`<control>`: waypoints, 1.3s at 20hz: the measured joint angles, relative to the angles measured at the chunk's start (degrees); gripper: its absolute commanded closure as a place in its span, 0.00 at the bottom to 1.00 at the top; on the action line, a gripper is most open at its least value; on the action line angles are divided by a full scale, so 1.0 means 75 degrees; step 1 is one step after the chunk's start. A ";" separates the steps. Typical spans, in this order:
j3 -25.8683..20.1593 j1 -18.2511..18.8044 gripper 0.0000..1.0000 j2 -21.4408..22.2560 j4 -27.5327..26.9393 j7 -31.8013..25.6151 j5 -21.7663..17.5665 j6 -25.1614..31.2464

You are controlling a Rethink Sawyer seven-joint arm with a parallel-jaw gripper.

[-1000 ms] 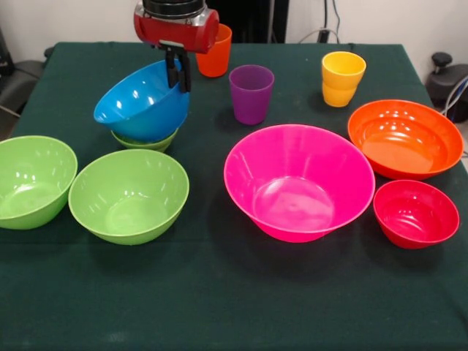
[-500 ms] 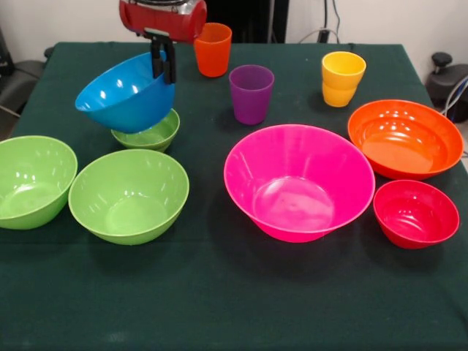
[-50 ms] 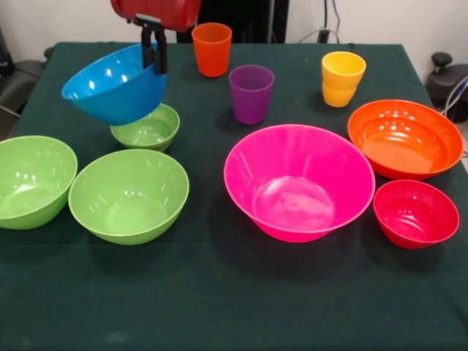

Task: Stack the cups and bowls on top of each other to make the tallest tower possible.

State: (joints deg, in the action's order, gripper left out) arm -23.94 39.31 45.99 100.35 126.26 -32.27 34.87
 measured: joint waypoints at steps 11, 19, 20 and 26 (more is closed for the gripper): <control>0.0365 -0.0442 1.00 -0.0330 -0.0008 0.0000 0.0003 -0.0003; 0.0471 -0.0450 1.00 -0.0629 -0.0056 0.0000 0.0003 -0.0156; 0.0471 -0.0440 1.00 -0.0649 -0.0063 0.0000 0.0003 -0.0156; 0.0471 -0.0307 1.00 -0.0728 -0.0147 0.0000 0.0003 -0.0156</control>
State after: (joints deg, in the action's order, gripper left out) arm -20.41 37.01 40.54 99.25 126.26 -32.25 33.70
